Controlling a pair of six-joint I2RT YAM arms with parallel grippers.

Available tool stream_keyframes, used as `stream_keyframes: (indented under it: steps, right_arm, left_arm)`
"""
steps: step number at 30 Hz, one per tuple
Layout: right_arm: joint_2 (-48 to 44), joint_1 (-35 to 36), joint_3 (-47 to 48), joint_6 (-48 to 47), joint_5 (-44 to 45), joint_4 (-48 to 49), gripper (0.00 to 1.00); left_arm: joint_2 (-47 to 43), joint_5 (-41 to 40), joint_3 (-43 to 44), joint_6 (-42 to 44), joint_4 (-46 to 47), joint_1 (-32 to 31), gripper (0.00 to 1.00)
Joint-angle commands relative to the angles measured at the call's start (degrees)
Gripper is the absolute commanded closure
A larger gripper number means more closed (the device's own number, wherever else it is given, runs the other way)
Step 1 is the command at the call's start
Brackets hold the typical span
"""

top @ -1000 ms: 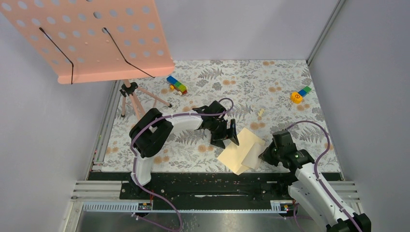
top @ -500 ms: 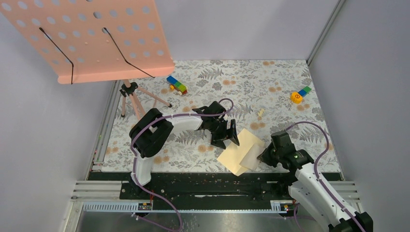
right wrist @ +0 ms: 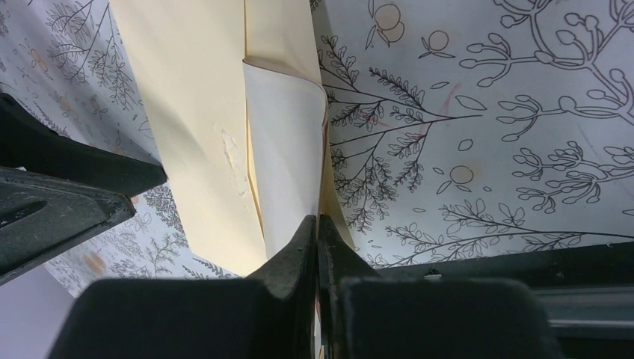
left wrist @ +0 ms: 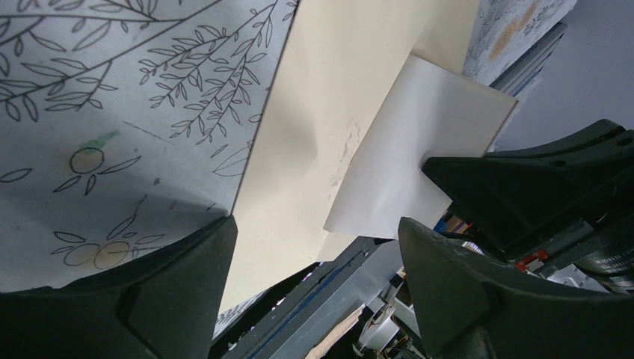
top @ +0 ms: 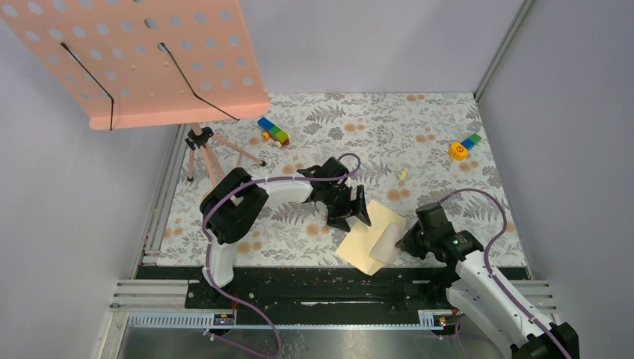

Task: Place the letter into the envelope and seal it
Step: Place the letter in the envelope.

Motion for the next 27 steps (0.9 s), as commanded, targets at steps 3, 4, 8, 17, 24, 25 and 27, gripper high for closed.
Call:
stream_keyframes:
  steps: [3, 4, 8, 17, 24, 25, 27]
  right_arm:
    - [-2.7, 0.6, 0.0, 1.6, 2.8, -4.0, 1.0]
    - [-2.8, 0.6, -0.2, 1.8, 2.7, -4.0, 1.0]
    - [-2.1, 0.8, -1.2, 2.8, 1.3, -2.7, 1.0]
    - [-3.0, 3.0, -0.4, 7.6, 3.5, -5.9, 1.0]
    - [-1.3, 3.8, -1.9, 9.3, 2.1, -3.2, 1.0]
    - [-0.3, 4.0, -2.2, 9.4, 1.6, -1.8, 1.0]
    - [1.3, 4.2, -2.5, 9.4, 1.4, 0.6, 1.0]
  left_arm:
    - [1.6, -2.9, -3.0, 0.5, -0.6, -0.5, 0.17]
    - [1.7, -2.7, -3.1, 0.4, -0.3, -0.5, 0.17]
    - [1.9, -2.2, -3.7, -0.2, 0.9, -0.5, 0.17]
    - [1.5, -2.0, -5.6, -1.5, 3.2, -0.6, 0.17]
    - [1.6, -1.9, -5.0, -1.3, 3.3, -0.5, 0.17]
    - [1.5, -1.9, -5.0, -1.3, 3.2, -0.5, 0.17]
    - [1.5, -1.7, -4.9, -1.2, 3.2, -0.5, 0.17]
